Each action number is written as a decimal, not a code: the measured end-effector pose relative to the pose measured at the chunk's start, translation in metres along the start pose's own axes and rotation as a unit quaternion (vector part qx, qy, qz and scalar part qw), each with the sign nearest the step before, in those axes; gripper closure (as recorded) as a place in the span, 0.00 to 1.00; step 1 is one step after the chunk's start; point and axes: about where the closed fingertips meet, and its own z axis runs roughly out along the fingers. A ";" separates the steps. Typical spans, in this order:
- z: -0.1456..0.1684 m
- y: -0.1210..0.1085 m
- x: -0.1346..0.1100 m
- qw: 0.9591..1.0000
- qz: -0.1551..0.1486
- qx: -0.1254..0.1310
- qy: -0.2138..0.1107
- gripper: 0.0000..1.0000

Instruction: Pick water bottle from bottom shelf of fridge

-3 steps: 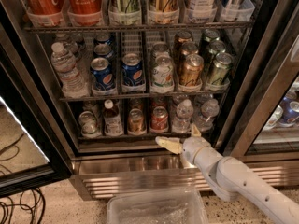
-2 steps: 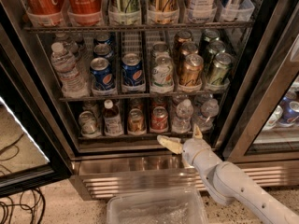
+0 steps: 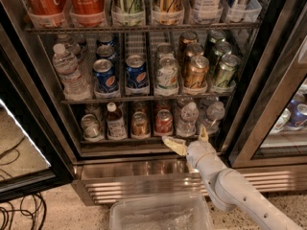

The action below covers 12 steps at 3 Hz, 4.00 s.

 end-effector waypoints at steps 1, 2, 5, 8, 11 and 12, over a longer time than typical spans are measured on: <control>0.000 0.000 0.000 1.000 -0.001 0.000 -0.001 0.07; 0.000 0.000 0.000 1.000 -0.001 0.000 -0.001 0.14; -0.001 -0.003 -0.005 1.000 -0.014 0.018 -0.017 0.23; 0.001 -0.009 -0.005 0.998 -0.036 0.037 -0.025 0.25; 0.023 -0.017 -0.009 0.997 -0.046 0.045 -0.046 0.29; 0.030 -0.018 -0.012 0.996 -0.051 0.045 -0.056 0.32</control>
Offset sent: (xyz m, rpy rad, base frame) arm 0.0001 0.0004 0.0002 -0.0009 -0.0015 0.0006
